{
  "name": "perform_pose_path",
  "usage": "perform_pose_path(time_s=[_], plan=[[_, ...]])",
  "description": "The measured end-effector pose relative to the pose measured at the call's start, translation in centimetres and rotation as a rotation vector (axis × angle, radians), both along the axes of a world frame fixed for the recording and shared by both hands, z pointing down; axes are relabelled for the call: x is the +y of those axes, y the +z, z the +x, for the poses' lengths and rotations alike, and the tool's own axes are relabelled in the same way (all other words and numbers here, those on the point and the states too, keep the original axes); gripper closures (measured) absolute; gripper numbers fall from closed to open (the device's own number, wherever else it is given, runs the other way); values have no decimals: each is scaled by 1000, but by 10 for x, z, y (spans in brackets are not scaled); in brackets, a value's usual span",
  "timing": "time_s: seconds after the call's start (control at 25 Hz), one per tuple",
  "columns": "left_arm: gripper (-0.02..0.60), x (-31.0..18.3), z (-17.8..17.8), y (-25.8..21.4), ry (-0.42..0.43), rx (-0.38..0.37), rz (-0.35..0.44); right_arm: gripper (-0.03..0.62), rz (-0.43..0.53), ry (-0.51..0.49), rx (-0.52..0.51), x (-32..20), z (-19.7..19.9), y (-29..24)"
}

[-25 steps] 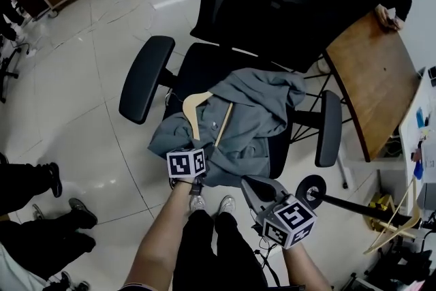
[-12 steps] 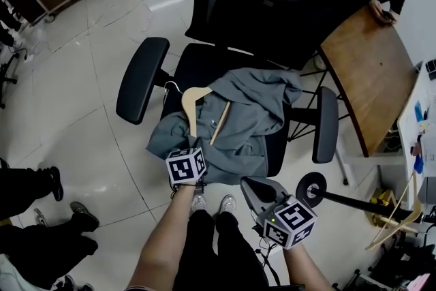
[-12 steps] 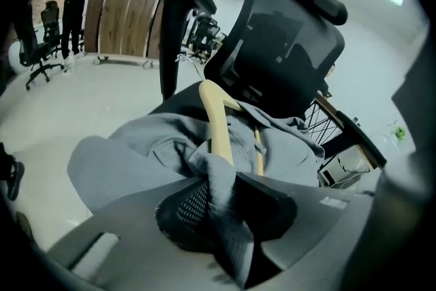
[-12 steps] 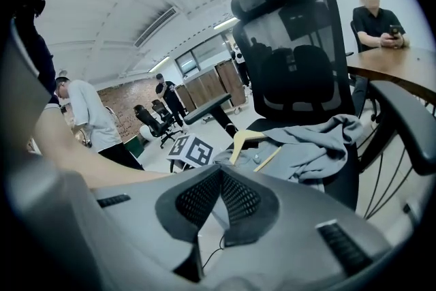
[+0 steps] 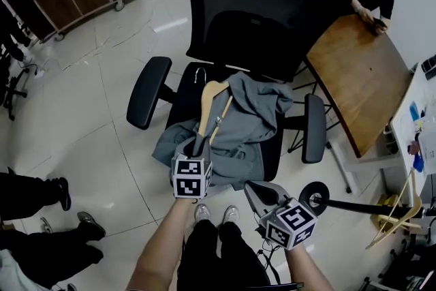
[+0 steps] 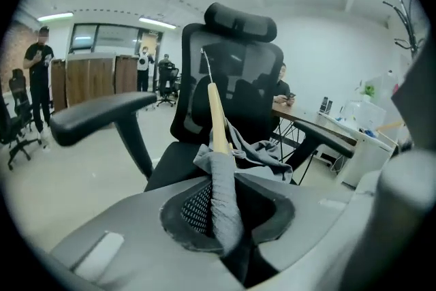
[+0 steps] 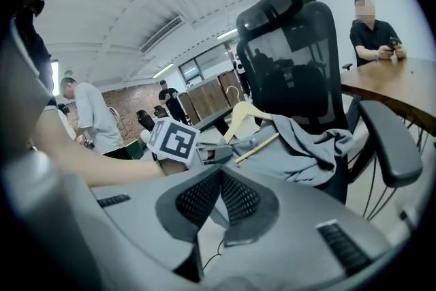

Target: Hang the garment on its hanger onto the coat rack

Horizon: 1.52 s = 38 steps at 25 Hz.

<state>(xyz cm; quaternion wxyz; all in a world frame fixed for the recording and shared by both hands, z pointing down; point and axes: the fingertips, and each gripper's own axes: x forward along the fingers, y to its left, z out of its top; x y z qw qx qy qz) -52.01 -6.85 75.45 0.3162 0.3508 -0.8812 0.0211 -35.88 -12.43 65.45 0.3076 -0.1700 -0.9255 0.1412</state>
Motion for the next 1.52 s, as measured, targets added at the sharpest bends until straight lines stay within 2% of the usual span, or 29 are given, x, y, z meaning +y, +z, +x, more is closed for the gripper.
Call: perform_pose_path(time_s=[0.28, 0.6, 0.84, 0.96, 1.2, 1.4, 1.52], plan=[[514, 0, 10, -117, 122, -206, 5, 591, 13, -8, -116, -8, 4, -46], [514, 8, 22, -259, 232, -366, 3, 591, 51, -52, -310, -11, 0, -135], [514, 19, 40, -342, 266, -457, 42, 591, 147, -42, -461, -15, 7, -214], [514, 32, 46, -375, 286, -496, 58, 591, 196, -8, -513, -15, 13, -246], [514, 56, 71, -437, 405, -597, 62, 591, 277, 105, -582, -4, 38, -294], [515, 77, 114, -481, 511, -677, 93, 591, 325, 180, -619, 10, 73, -314], [515, 78, 144, -494, 604, -692, 122, 591, 342, 241, -632, 11, 99, -321]])
